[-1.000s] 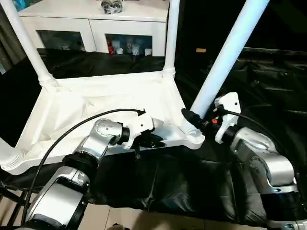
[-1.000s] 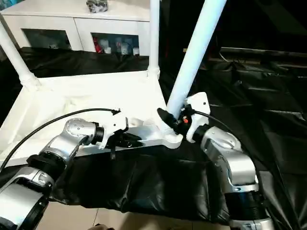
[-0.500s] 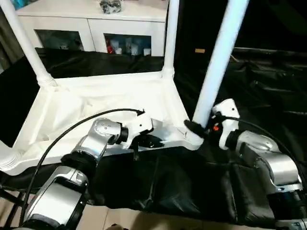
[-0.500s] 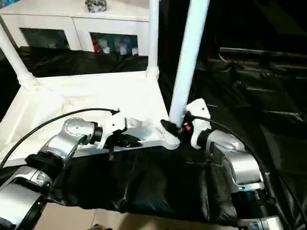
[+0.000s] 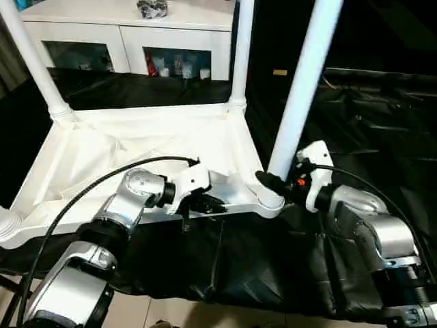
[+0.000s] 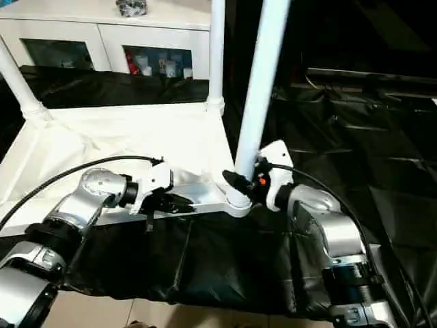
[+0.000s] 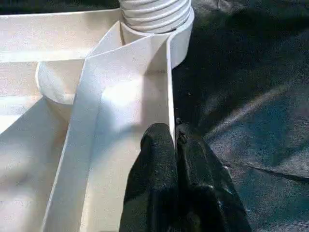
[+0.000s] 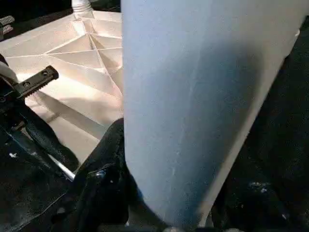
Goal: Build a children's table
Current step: Insert table leg to table base
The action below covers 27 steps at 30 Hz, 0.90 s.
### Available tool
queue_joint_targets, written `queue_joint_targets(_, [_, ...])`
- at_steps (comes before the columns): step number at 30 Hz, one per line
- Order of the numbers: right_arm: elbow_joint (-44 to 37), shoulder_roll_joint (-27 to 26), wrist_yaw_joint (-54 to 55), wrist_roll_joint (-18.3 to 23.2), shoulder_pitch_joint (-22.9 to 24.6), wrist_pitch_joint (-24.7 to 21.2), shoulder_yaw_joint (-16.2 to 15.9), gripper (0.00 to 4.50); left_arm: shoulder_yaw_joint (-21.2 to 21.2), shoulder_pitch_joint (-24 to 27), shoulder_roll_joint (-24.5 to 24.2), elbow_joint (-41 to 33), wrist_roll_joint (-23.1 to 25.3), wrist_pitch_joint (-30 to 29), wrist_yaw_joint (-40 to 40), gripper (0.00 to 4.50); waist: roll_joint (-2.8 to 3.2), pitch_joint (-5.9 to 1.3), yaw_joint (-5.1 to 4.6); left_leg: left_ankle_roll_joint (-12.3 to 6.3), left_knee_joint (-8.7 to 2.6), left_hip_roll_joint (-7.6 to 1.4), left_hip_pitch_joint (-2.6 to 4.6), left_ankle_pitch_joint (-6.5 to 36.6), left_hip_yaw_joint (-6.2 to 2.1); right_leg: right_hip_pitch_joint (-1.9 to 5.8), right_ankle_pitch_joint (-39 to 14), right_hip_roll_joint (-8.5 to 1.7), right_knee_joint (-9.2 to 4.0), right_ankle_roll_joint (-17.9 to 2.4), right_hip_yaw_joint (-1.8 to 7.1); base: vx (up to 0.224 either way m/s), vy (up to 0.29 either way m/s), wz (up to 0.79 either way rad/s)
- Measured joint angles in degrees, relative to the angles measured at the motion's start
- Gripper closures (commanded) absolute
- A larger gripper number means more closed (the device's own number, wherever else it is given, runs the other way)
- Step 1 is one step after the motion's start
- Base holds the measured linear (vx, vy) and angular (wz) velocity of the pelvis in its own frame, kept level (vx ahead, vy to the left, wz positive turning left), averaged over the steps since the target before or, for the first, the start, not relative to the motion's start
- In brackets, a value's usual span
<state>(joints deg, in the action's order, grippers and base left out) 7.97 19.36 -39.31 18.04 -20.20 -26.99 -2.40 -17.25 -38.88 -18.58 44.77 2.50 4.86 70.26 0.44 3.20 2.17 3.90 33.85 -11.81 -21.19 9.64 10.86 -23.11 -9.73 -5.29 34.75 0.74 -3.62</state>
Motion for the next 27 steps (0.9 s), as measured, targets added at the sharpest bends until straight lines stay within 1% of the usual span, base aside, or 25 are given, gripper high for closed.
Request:
queue_joint_targets(6, [0.26,-1.65,-0.65,2.05,4.06,4.57,2.68,2.61,-0.02,0.09,0.43,0.0,-0.17,-0.02,-0.41,4.5,0.0,-0.04,0.35,0.0,-0.27,0.01,0.02,0.0,0.01,0.06,0.01,0.01,-0.28,-0.01,-0.04,0.0,0.0,0.0])
queue_joint_targets(10, [1.89,-3.4,-0.59,2.99,5.34,7.76,4.37,2.61,-0.02,0.09,0.51,0.14,-0.13,0.01,-0.66,4.5,-0.04,-0.09,0.46,0.0,-0.3,0.02,0.03,0.0,0.02,0.09,0.02,0.01,-0.36,-0.03,-0.04,0.0,0.0,0.0])
queue_joint_targets(15, [2.75,-4.06,-0.12,3.74,6.23,10.01,4.8,2.61,-0.02,0.08,0.61,0.41,-0.11,0.09,-1.12,4.5,-0.04,-0.1,0.47,0.0,-0.31,0.03,0.06,0.0,0.02,0.12,0.02,0.01,-0.39,-0.03,-0.04,0.0,0.0,0.0])
queue_joint_targets(16, [2.83,-4.06,-0.04,3.7,6.31,10.34,4.67,2.61,-0.02,0.08,0.64,0.47,-0.09,0.12,-1.19,4.5,-0.05,-0.1,0.47,0.0,-0.32,0.03,0.08,0.0,0.02,0.13,0.02,0.01,-0.39,-0.03,-0.04,0.0,0.0,0.0])
queue_joint_targets(19, [2.2,-3.07,0.18,0.68,6.61,12.83,2.28,2.61,-0.02,0.08,0.64,0.57,0.01,0.22,-1.33,4.5,-0.07,-0.12,0.48,0.0,-0.33,0.02,0.12,0.0,0.0,0.19,0.02,0.01,-0.42,-0.02,-0.05,0.0,0.0,0.0])
queue_joint_targets(22, [1.54,-2.4,1.17,-3.18,6.63,14.84,-0.2,2.61,-0.02,0.07,0.59,0.86,0.15,0.28,-1.75,4.5,-0.15,-0.21,0.33,0.0,-0.41,0.02,0.15,0.0,-0.01,0.27,0.01,0.01,-0.67,-0.01,-0.11,0.0,0.0,0.0])
queue_joint_targets(23, [1.51,-2.43,1.76,-4.4,6.55,15.3,-0.97,2.61,-0.02,0.05,0.57,1.11,0.21,0.36,-1.95,4.5,-0.26,-0.28,0.2,0.0,-0.42,0.03,0.16,0.0,-0.02,0.29,0.01,0.01,-0.73,-0.01,-0.11,0.0,0.0,0.0])
queue_joint_targets(25, [2.0,-3.28,3.09,-5.89,6.09,15.84,-1.93,2.61,-0.02,0.05,0.51,1.27,0.49,0.37,-2.31,4.5,-0.46,-0.4,-0.02,0.0,-0.39,0.03,0.19,0.0,-0.07,0.33,0.0,0.01,-0.79,0.01,-0.15,0.0,0.0,0.0])
queue_joint_targets(27, [3.53,-4.68,4.25,-6.69,5.22,16.62,-2.16,2.62,0.03,0.05,0.13,1.45,0.66,0.37,-2.64,4.5,-0.53,-0.44,-0.37,-0.01,-0.38,0.06,0.21,0.01,-0.27,0.37,0.0,0.01,-1.04,0.01,-0.27,0.0,0.0,0.0])
